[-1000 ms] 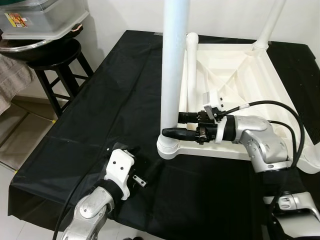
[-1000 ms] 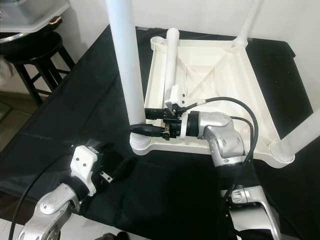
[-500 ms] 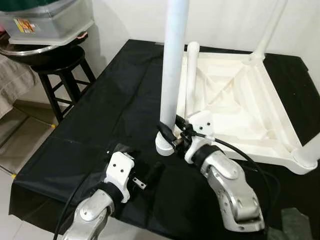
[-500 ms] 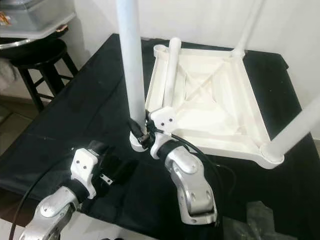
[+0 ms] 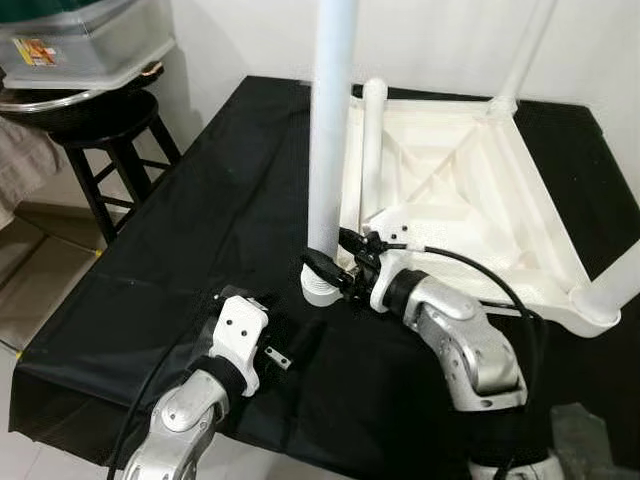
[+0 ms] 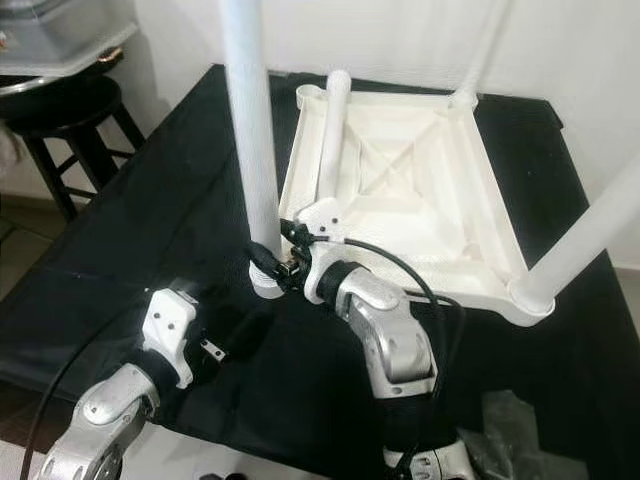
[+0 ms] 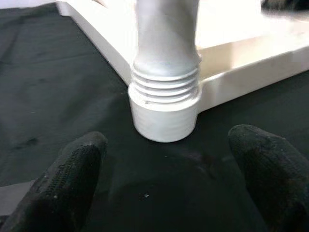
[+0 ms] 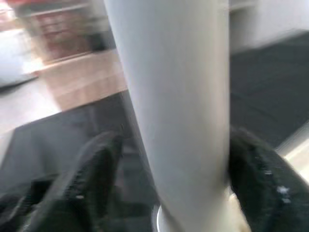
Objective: Building children table
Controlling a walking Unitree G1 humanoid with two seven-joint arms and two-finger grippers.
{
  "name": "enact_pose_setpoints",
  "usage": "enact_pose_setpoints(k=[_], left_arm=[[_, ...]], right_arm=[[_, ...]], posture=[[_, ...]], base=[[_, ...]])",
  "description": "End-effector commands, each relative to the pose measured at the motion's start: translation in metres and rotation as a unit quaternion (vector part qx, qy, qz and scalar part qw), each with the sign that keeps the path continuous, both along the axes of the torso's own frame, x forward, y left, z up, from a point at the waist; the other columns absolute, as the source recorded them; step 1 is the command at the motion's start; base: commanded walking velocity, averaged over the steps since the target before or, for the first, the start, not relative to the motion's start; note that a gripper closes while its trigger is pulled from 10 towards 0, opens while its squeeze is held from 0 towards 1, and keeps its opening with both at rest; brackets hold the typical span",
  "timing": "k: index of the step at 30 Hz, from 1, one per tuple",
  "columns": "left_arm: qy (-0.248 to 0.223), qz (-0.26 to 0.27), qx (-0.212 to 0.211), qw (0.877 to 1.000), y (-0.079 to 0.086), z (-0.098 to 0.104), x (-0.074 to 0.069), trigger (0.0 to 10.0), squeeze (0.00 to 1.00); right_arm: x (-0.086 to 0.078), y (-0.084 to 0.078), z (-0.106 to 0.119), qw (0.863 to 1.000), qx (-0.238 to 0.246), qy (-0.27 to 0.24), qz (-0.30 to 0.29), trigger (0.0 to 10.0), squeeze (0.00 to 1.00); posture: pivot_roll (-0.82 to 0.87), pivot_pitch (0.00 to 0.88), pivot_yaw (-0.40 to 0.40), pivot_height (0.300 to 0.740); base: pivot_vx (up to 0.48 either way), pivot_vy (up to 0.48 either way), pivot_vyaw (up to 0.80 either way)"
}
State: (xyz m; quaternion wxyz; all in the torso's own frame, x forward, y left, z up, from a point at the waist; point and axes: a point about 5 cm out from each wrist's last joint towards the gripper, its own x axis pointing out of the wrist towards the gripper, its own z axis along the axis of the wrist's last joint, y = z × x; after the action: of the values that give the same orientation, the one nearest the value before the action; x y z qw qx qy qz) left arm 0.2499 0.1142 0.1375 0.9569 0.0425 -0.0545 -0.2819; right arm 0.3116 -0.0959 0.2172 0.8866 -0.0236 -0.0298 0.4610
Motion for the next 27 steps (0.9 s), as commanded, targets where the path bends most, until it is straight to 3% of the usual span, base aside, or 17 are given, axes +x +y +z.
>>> enact_pose_setpoints(k=[1, 2, 3, 12, 13, 14, 15, 23, 27], left_arm=[[0.009, 0.005, 0.011, 1.000, 0.002, -0.006, -0.001, 10.0, 0.00], [0.010, 0.004, 0.010, 1.000, 0.002, -0.006, -0.001, 10.0, 0.00], [0.010, 0.004, 0.010, 1.000, 0.001, -0.006, 0.000, 10.0, 0.00], [0.010, 0.004, 0.009, 1.000, 0.000, -0.007, -0.001, 10.0, 0.00], [0.009, 0.004, 0.009, 1.000, 0.000, -0.007, -0.001, 10.0, 0.00], [0.009, 0.004, 0.009, 1.000, 0.000, -0.007, -0.001, 10.0, 0.00], [0.009, 0.004, 0.009, 1.000, 0.000, -0.007, -0.001, 10.0, 0.00], [0.009, 0.004, 0.007, 1.000, -0.001, -0.006, -0.002, 10.0, 0.00], [0.009, 0.001, 0.006, 1.000, -0.001, -0.005, -0.003, 10.0, 0.00]], right_arm=[[-0.007, 0.006, 0.009, 0.998, 0.006, -0.022, 0.060, 10.0, 1.00], [-0.009, 0.003, 0.012, 0.994, -0.014, -0.030, 0.104, 10.0, 1.00], [-0.008, -0.001, 0.013, 0.988, -0.040, -0.037, 0.141, 10.0, 0.00], [0.006, -0.008, 0.020, 0.974, -0.072, -0.036, 0.213, 10.0, 0.00], [0.010, -0.008, 0.022, 0.971, -0.072, -0.032, 0.225, 8.3, 0.00], [0.010, -0.008, 0.022, 0.971, -0.072, -0.032, 0.225, 8.3, 0.00], [0.014, -0.009, 0.022, 0.969, -0.070, -0.026, 0.235, 0.0, 0.00], [0.019, -0.010, 0.021, 0.974, -0.062, -0.015, 0.217, 0.0, 0.00], [0.015, -0.030, 0.017, 0.981, -0.064, -0.008, 0.184, 0.0, 0.00]], posture=[[0.05, 0.181, 0.015, 0.740], [0.05, 0.180, 0.013, 0.740], [0.05, 0.180, 0.010, 0.740], [0.06, 0.182, 0.005, 0.740], [0.07, 0.184, 0.004, 0.740], [0.07, 0.184, 0.004, 0.740], [0.07, 0.186, 0.002, 0.740], [0.06, 0.194, 0.005, 0.740], [0.04, 0.206, 0.011, 0.740]], base=[[0.000, 0.000, 0.00], [0.000, 0.000, 0.00], [0.000, 0.000, 0.00], [0.000, 0.000, 0.00], [0.000, 0.000, 0.00], [0.000, 0.000, 0.00], [0.000, 0.000, 0.00], [0.000, 0.000, 0.00], [0.000, 0.000, 0.00]])
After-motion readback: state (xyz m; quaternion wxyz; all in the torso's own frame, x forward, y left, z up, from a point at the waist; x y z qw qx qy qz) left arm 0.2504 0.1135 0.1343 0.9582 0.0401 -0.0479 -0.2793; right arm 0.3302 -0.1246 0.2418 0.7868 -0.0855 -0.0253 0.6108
